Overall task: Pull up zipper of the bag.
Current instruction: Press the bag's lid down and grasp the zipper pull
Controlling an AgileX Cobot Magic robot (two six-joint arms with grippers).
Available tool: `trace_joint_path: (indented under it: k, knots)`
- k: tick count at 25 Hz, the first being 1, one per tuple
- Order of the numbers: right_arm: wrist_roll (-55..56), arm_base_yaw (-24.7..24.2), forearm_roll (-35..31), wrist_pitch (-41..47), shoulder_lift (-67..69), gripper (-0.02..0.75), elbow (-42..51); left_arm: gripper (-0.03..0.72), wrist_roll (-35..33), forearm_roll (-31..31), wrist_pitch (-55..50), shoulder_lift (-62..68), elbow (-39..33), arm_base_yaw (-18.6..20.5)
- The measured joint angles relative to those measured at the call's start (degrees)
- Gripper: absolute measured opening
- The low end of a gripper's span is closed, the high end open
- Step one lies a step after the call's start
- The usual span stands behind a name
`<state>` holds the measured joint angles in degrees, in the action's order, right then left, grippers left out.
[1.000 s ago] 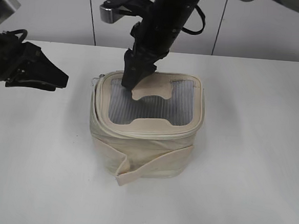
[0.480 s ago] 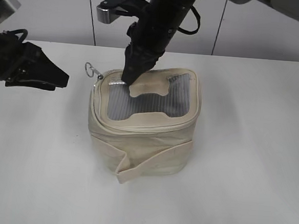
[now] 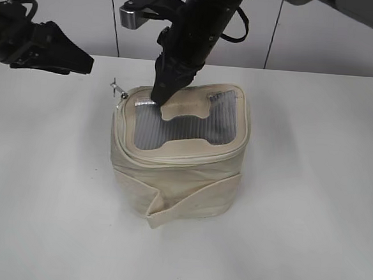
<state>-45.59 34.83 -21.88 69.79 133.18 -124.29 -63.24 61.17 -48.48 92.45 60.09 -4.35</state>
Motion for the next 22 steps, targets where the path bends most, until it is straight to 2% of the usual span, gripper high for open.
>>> trace_joint_path:
  k: [3, 7, 11, 15, 22]
  knots:
    - [0.00, 0.00, 0.00, 0.00, 0.07, 0.075, 0.00, 0.502, -1.79, -3.18, -4.56, 3.28, 3.75, 0.00]
    - [0.00, 0.00, 0.00, 0.00, 0.07, 0.075, 0.00, 0.498, -2.13, -10.57, -7.26, 4.80, 7.74, 0.00]
    - [-0.06, 0.00, 0.00, 0.00, 0.07, 0.075, 0.00, 0.496, 1.93, -12.06, -8.70, 4.80, 10.33, -1.23]
    - [-0.06, 0.00, -0.12, 0.00, 0.07, 0.075, 0.00, 0.496, 4.49, -13.48, -8.02, 4.83, 10.83, -4.75]
    - [0.11, 0.00, -0.12, 0.00, 0.07, 0.075, 0.00, 0.489, 5.01, -29.88, -1.11, 4.83, 10.89, -11.16]
